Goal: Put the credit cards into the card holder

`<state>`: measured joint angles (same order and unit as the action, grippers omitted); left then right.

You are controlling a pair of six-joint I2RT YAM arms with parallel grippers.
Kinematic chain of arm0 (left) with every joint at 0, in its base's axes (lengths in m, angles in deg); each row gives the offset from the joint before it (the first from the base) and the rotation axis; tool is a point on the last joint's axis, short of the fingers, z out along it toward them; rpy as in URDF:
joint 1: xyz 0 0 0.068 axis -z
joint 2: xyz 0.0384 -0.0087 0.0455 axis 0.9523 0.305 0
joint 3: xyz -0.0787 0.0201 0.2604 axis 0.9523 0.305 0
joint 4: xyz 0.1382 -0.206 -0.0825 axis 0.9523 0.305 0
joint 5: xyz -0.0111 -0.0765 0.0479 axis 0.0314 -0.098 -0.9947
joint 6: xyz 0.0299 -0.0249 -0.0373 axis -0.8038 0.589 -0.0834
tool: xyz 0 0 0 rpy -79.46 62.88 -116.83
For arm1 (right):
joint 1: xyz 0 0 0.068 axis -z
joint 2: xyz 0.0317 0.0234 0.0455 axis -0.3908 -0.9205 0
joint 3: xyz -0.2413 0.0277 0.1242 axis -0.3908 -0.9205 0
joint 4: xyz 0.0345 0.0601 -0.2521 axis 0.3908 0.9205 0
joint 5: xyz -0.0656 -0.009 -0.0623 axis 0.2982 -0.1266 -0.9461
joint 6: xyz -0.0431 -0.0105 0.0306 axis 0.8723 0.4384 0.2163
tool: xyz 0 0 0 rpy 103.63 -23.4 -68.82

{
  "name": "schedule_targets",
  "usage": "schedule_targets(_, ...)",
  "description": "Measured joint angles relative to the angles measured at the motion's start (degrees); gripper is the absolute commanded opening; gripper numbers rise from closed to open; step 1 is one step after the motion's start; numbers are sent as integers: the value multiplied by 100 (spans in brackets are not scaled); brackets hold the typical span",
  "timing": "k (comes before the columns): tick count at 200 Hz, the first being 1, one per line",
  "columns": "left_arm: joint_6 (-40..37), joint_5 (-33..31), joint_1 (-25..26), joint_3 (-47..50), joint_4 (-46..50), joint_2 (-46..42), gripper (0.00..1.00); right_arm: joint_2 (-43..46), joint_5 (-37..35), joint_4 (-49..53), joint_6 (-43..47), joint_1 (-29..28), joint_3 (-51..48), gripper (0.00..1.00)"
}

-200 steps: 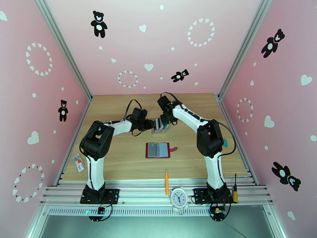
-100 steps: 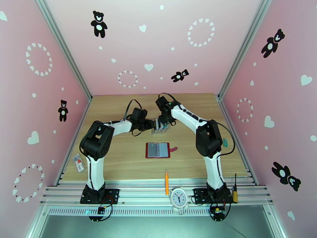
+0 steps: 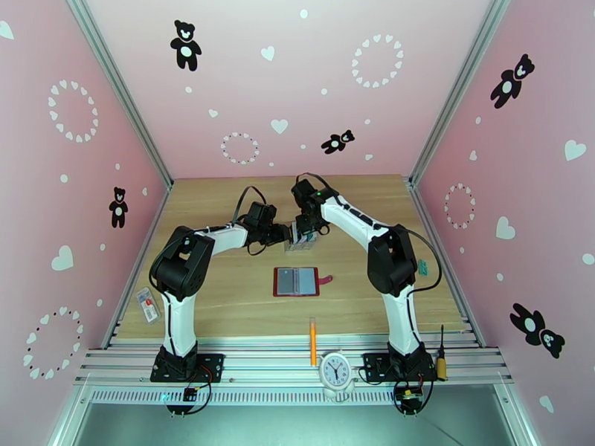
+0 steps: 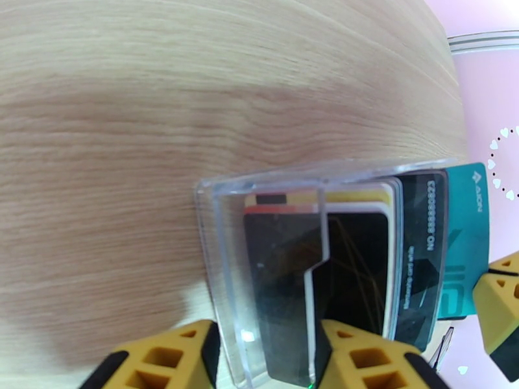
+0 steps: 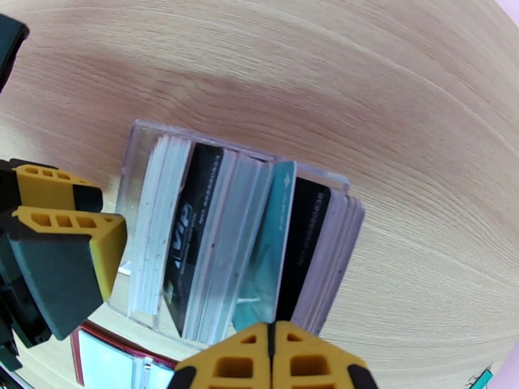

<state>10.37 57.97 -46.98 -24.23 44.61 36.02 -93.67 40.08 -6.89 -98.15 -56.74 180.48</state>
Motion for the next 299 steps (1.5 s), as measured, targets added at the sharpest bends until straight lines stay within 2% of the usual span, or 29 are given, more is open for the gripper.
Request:
schedule_targets(189, -9, -107, -11, 540, -223, -378, 48, 1003, 339, -90, -358, 0, -490, 0)
schedule_targets(299, -48, -306, -81, 837, -308, -708, 50, 2459, 1027, -780, -914, 0, -1941, 0)
